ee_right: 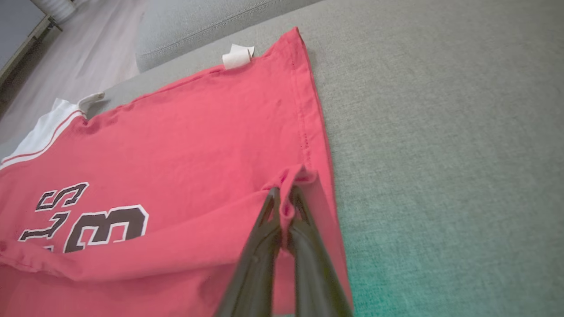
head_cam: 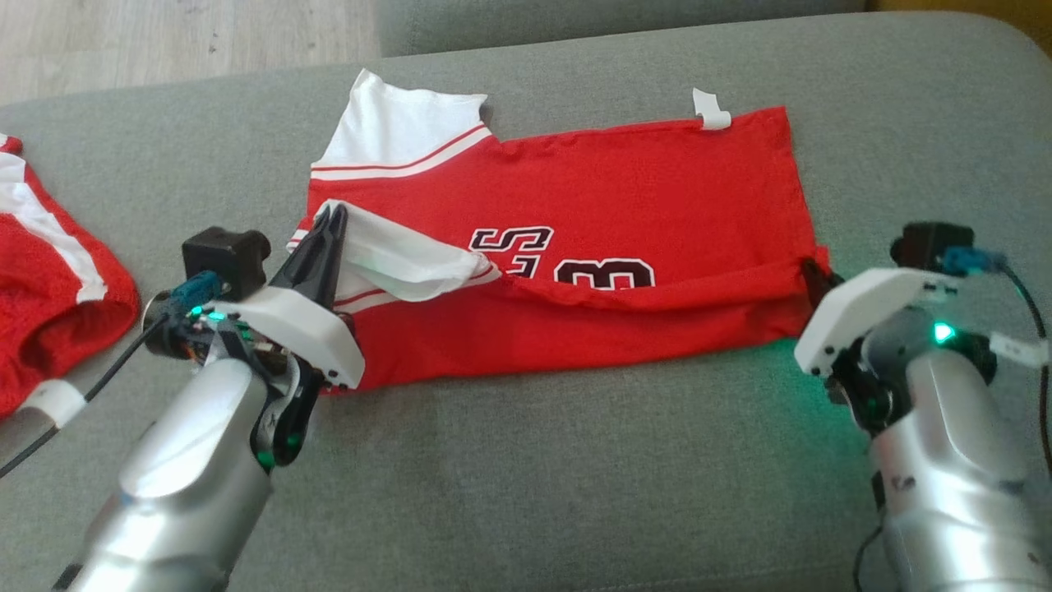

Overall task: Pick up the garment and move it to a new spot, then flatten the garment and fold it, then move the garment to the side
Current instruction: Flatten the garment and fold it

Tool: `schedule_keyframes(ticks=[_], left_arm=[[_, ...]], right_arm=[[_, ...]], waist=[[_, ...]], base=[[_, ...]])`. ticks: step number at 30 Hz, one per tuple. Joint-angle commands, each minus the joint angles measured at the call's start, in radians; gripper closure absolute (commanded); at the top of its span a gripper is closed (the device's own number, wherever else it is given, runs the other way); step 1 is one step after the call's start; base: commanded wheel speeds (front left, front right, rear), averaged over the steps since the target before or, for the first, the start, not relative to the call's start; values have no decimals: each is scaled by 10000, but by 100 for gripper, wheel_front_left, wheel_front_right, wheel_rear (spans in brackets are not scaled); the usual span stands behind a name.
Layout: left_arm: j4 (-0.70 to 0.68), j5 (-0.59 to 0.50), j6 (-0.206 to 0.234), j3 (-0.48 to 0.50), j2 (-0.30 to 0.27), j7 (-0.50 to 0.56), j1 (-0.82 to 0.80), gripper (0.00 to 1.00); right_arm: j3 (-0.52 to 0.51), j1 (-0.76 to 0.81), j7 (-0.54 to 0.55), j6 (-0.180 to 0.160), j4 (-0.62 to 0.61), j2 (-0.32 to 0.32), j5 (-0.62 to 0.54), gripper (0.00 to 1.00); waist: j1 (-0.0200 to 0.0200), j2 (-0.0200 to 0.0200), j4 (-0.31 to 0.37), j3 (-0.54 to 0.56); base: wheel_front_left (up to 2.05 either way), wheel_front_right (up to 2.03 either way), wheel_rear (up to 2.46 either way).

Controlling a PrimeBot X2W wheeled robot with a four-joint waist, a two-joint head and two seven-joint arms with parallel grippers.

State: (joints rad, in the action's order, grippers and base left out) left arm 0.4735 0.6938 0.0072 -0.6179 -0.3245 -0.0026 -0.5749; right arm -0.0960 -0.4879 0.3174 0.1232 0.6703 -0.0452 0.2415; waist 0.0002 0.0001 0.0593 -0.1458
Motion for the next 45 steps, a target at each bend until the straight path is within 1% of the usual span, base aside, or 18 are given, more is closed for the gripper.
schedule_keyframes(ticks=[1,5,6,7,8,9,10,11,12,13,14,23,28,31,34,37,42,45], left_arm=[[-58,-87,-83,311,-161,-135,-714,100],[385,-82,-149,309,-36,-270,-972,100],[488,-82,-162,310,-9,-302,-1039,100],[587,-79,-175,313,20,-336,-1104,100],[679,-74,-189,315,47,-367,-1161,100],[770,-51,-188,333,81,-397,-1207,100],[856,-18,-194,351,115,-413,-1247,100],[856,-18,-194,351,115,-413,-1247,100],[926,11,-209,364,148,-437,-1283,84],[976,54,-219,393,183,-481,-1306,29],[1006,91,-234,427,209,-549,-1323,0],[651,256,-392,757,177,-1518,-1333,0],[-275,495,-234,1160,-208,-1848,-812,0],[-1035,742,70,1463,-616,-1779,-86,0],[-1869,1007,572,1724,-990,-1577,950,0],[-2671,1282,1091,1812,-1143,-1316,2111,0],[-3351,1704,1920,1711,-861,-922,3565,0],[-3247,2057,2222,1694,-466,-733,3908,0]], right_arm=[[311,-752,126,75,-25,-50,-192,100],[165,-1363,280,75,728,-50,-684,100],[122,-1493,294,75,887,-50,-795,96],[93,-1613,308,75,1043,-50,-862,88],[67,-1725,303,75,1189,-50,-910,65],[48,-1826,261,75,1317,-50,-1005,11],[18,-1914,180,75,1423,-50,-1136,0],[18,-1914,180,75,1423,-50,-1136,0],[-40,-1990,56,75,1505,-50,-1223,0],[-69,-2058,-110,75,1565,-50,-1219,0],[-113,-2117,-286,75,1629,-50,-1161,0],[-298,-2161,-1634,75,2117,-50,-858,0],[-147,-1676,-2302,75,1776,-50,-678,0],[-187,-1131,-2621,75,1256,-50,-789,0],[-360,-450,-2827,75,526,-50,-978,0],[-492,311,-2852,75,-343,-50,-996,0],[-637,1557,-2575,75,-1949,-50,-953,0],[-552,2219,-2147,75,-3068,-50,-745,0]], waist=[[-2,-1,-1,-39],[-2,-1,-37,-114],[-2,-1,-50,-131],[-2,-1,-62,-146],[-2,-1,-72,-161],[-2,-1,-81,-174],[-2,-1,-89,-188],[-2,-1,-89,-188],[-2,-1,-101,-200],[-2,-1,-114,-210],[-2,-1,-124,-218],[-2,-1,-152,-133],[-2,-1,-156,52],[-2,-1,-180,192],[-2,-1,-229,299],[-2,-1,-318,320],[-2,-1,-434,135],[-2,-1,-365,-87]], base=[[0,0,0],[0,0,0],[0,0,0],[0,0,0],[0,0,0],[0,0,0],[0,0,0],[0,0,0],[0,0,0],[0,0,0],[0,0,0],[0,0,0],[0,0,0],[0,0,0],[0,0,0],[0,0,0],[0,0,0],[0,0,0]])
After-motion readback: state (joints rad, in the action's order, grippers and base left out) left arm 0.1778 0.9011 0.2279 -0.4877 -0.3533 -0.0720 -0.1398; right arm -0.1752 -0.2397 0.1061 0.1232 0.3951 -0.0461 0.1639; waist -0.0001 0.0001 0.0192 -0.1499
